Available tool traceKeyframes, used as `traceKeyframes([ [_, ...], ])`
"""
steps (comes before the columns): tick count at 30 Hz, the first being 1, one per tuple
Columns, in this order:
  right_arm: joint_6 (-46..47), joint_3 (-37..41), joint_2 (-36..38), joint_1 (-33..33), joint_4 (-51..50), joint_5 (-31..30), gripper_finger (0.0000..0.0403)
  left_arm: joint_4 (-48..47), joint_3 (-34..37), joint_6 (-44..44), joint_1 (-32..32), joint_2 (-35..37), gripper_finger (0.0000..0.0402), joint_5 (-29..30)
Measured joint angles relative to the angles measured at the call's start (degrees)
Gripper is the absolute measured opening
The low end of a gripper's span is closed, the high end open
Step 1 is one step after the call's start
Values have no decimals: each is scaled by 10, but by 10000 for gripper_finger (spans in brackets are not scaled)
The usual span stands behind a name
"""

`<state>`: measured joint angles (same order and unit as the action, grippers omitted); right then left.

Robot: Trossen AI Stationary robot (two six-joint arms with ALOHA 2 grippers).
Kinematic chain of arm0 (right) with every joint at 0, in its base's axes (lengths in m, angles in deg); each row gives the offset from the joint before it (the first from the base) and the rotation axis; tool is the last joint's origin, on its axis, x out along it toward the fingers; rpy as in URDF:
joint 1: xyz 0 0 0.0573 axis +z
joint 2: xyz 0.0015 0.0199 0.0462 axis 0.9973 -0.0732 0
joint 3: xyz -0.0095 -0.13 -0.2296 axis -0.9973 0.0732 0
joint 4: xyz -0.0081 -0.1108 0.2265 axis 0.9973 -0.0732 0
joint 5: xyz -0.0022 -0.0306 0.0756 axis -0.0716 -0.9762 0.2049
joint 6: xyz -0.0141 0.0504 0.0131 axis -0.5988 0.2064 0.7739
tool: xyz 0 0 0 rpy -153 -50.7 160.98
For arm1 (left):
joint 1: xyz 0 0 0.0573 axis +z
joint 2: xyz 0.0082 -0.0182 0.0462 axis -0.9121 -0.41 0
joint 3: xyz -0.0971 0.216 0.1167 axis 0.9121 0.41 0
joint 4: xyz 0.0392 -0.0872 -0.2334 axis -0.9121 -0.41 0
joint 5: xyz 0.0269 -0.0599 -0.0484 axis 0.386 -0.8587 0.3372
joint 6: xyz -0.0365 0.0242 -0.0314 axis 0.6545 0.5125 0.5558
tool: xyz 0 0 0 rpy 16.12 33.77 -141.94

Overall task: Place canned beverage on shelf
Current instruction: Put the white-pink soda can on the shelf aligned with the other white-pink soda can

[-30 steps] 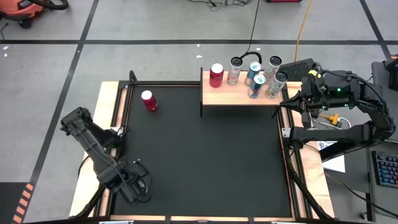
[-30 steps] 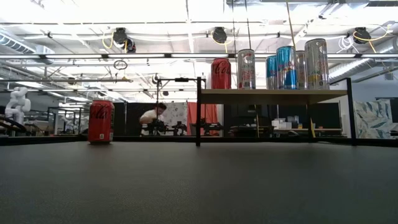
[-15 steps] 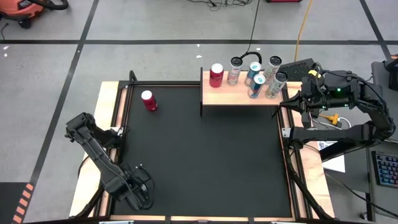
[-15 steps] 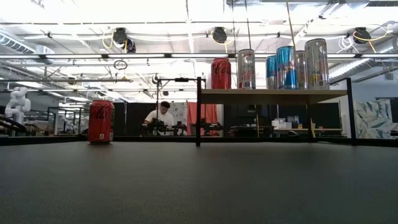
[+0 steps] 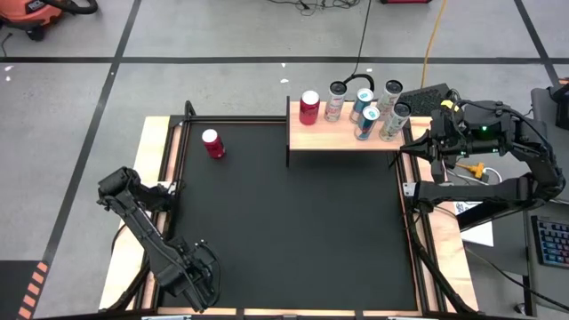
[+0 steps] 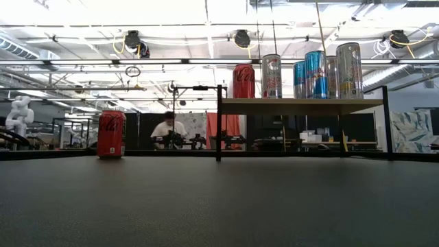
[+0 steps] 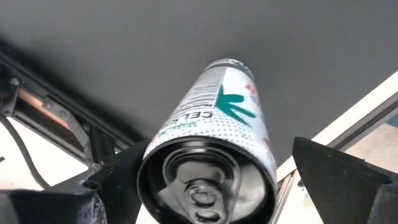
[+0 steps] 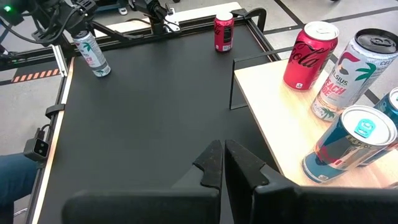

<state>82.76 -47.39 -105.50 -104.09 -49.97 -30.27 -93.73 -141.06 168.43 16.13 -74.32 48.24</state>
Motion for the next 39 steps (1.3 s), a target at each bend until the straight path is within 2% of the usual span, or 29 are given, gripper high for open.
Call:
traceKeyframes([
  [8,6,0,0,0,0,0,0,3,2,0,0,0,368,9],
  [13,19,0,0,0,0,0,0,50,46,-9,0,0,358,-19],
  [18,19,0,0,0,0,0,0,95,86,-26,0,0,303,-37],
  [23,19,0,0,0,-1,0,0,99,89,-36,0,2,238,-38],
  [34,19,0,0,0,-1,0,0,101,90,-57,0,4,237,-30],
  [39,19,0,0,0,-1,0,0,118,90,-58,3,26,238,0],
])
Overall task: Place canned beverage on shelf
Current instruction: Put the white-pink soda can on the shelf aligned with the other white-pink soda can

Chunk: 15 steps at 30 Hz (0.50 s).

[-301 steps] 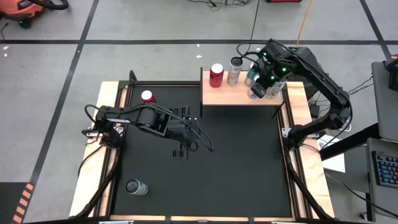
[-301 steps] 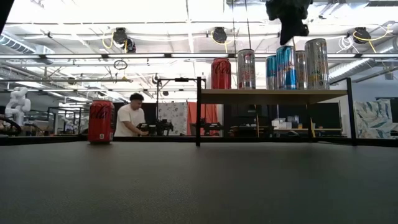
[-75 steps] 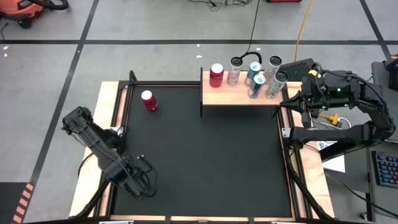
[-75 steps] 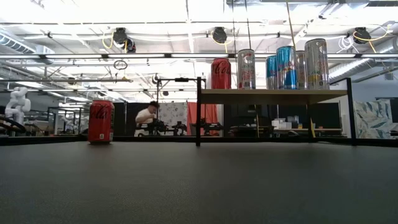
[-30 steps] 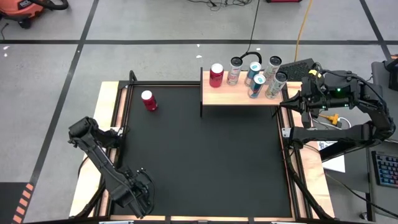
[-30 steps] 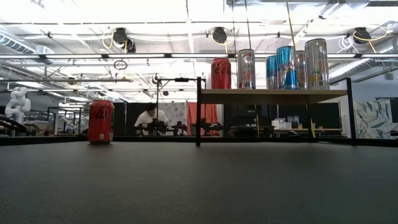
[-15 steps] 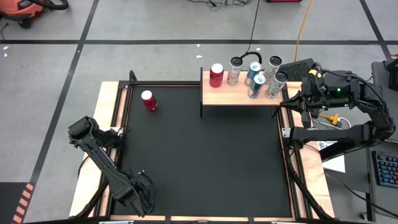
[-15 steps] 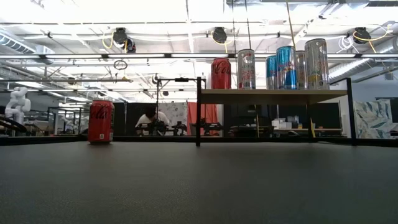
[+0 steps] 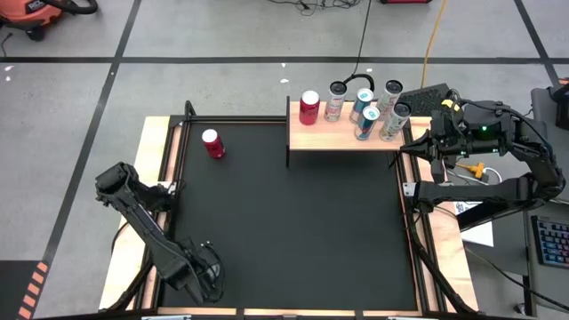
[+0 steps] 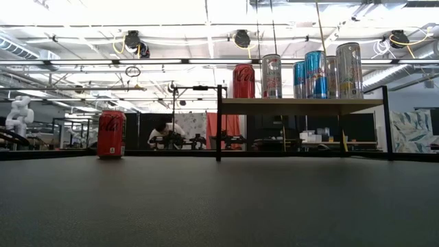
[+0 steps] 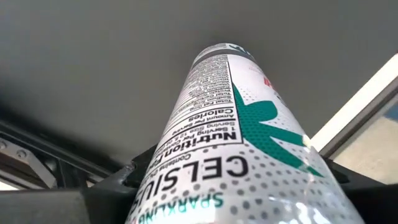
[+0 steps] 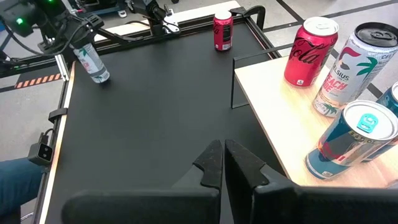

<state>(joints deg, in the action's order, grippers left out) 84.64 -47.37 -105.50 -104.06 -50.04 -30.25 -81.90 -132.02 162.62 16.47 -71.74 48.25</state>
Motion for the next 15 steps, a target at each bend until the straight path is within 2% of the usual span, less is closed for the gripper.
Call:
traceKeyframes([
  [7,0,0,0,0,0,0,0,-1,0,-25,35,42,240,-10],
  [15,-3,0,0,0,-2,0,0,-1,-14,-126,117,70,241,-18],
])
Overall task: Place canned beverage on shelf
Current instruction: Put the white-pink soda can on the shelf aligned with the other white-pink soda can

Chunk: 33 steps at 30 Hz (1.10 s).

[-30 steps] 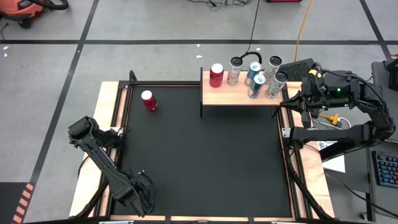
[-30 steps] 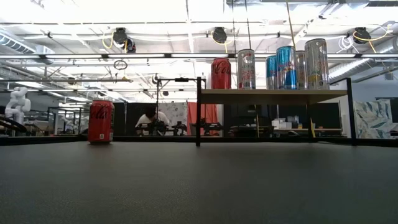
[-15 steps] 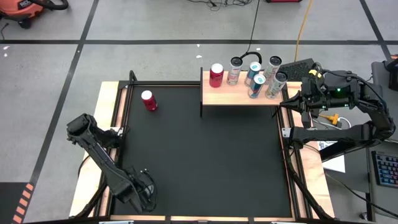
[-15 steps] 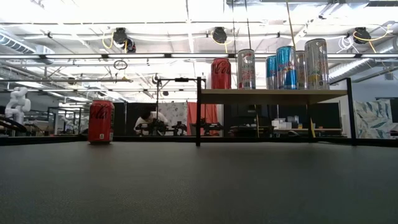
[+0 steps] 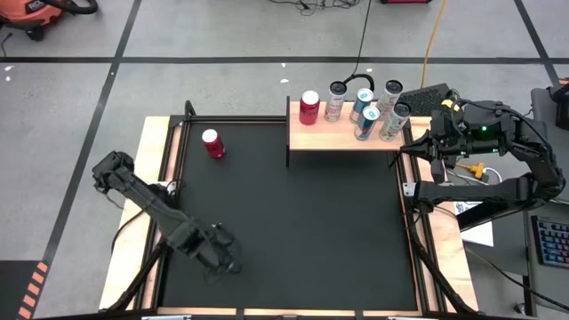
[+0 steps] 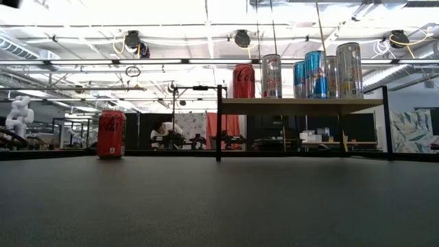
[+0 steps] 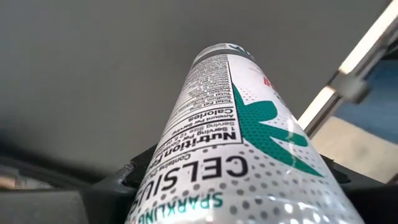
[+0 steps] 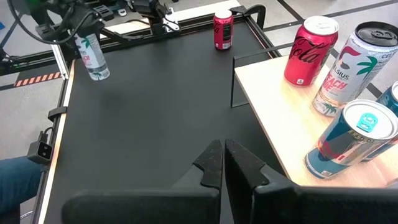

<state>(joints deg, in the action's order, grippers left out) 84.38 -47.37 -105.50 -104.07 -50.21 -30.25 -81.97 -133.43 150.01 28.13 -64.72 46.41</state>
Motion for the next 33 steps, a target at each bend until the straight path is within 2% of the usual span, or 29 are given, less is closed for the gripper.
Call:
traceKeyframes([
  [8,-1,0,0,0,-6,0,0,2,-47,-147,118,4,242,19],
  [20,-2,0,0,0,30,0,0,30,-48,-291,283,3,242,23],
  [26,10,0,0,0,65,0,0,94,-48,-335,323,-22,242,42],
  [30,46,0,0,0,73,0,0,139,-48,-380,332,-56,242,30],
  [33,47,0,0,0,83,0,0,133,-48,-397,337,-81,242,19],
])
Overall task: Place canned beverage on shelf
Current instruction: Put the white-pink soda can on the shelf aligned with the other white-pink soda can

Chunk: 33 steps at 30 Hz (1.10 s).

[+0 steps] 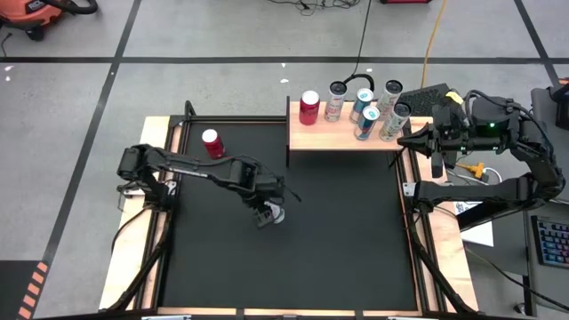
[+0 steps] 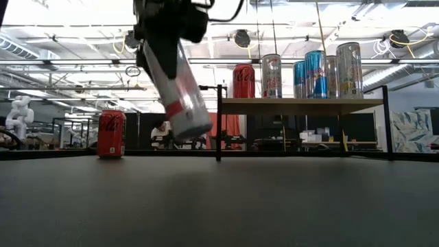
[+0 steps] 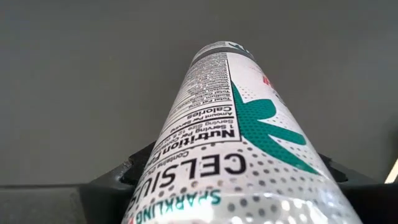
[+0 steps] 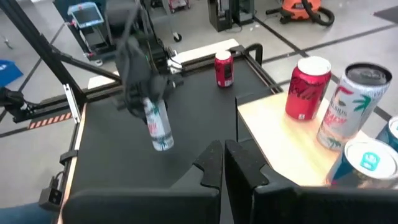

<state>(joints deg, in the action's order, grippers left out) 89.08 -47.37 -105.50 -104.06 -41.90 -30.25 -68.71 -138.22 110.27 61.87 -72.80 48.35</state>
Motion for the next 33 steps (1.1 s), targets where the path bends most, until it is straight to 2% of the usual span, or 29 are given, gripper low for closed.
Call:
traceKeyframes([
  [9,-20,0,-1,0,16,0,0,-15,0,-10,2,-48,242,-24],
  [16,-24,0,-9,0,8,0,0,-15,0,-14,2,-47,271,-25],
  [20,-25,0,-16,0,3,0,0,-13,-1,-20,2,-44,286,-49],
  [33,-27,0,-34,0,-2,0,0,-13,-1,-46,2,-44,290,-43],
])
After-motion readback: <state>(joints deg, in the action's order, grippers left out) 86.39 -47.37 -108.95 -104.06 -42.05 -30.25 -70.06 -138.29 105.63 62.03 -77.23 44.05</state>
